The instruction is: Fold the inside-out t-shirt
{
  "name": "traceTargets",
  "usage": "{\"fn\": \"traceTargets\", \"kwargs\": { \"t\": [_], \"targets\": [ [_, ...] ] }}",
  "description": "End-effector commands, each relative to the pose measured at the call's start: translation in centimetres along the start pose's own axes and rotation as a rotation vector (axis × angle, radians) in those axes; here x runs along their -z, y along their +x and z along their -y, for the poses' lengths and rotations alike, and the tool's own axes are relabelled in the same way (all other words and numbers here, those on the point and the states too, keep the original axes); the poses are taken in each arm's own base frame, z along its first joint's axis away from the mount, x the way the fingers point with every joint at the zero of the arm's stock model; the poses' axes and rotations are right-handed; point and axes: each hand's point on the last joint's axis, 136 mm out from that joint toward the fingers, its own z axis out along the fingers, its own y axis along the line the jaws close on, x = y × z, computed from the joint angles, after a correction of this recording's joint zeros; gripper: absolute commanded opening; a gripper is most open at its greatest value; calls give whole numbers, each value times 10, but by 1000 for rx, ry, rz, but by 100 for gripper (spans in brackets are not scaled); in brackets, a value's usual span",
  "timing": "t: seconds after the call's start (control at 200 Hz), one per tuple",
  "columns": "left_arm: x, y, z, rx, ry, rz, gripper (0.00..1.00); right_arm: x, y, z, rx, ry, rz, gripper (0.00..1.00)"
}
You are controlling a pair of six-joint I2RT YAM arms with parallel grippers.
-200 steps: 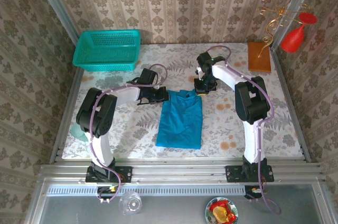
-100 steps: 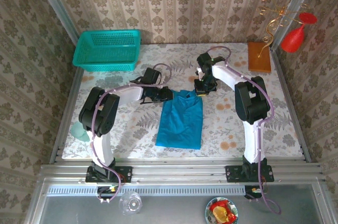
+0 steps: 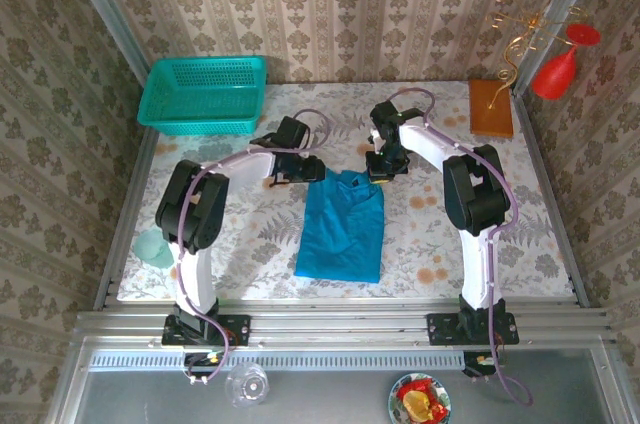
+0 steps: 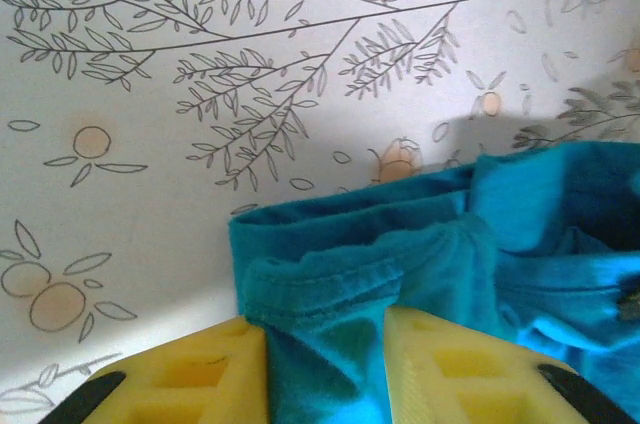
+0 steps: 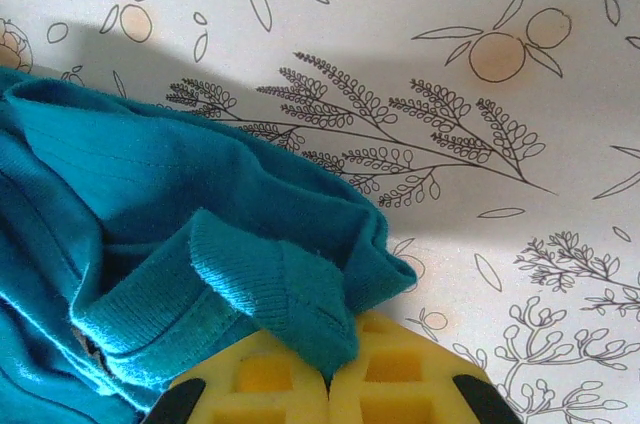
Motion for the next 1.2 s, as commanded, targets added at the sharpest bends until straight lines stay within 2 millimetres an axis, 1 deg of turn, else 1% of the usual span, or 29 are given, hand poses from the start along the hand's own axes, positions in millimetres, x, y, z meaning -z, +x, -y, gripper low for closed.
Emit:
{"fn": "traceTargets", "kwargs": {
  "t": [0.0, 0.16, 0.315, 0.5, 0.68, 0.815, 0.9, 1.015, 1.195],
  "targets": [
    [-11, 9, -17, -25, -79, -60, 35, 6, 11, -2, -10, 15, -29, 0],
    [-24, 19, -18, -48, -117, -112, 38, 7, 11, -3, -10, 15, -31, 0],
    [-33, 30, -11, -66, -116, -154, 40, 6, 11, -3, -8, 17, -31, 0],
    [-39, 47, -1, -110, -146, -192, 37, 5, 11, -3, -11, 18, -31, 0],
    [-52, 65, 7, -127, -171, -243, 34, 3, 11, -3, -12, 22, -33, 0],
    [-61, 75, 17, -139, -162, -269, 32, 5, 10, -4, -12, 21, -31, 0],
    [-66, 78, 17, -127, -152, -288, 28, 7, 10, -3, -11, 24, -29, 0],
    [-67, 80, 15, -118, -149, -298, 23, 8, 9, -4, -9, 24, -24, 0],
    [-66, 80, 10, -76, -112, -293, 9, 9, 7, -5, -13, 21, -18, 0]
  ]
}}
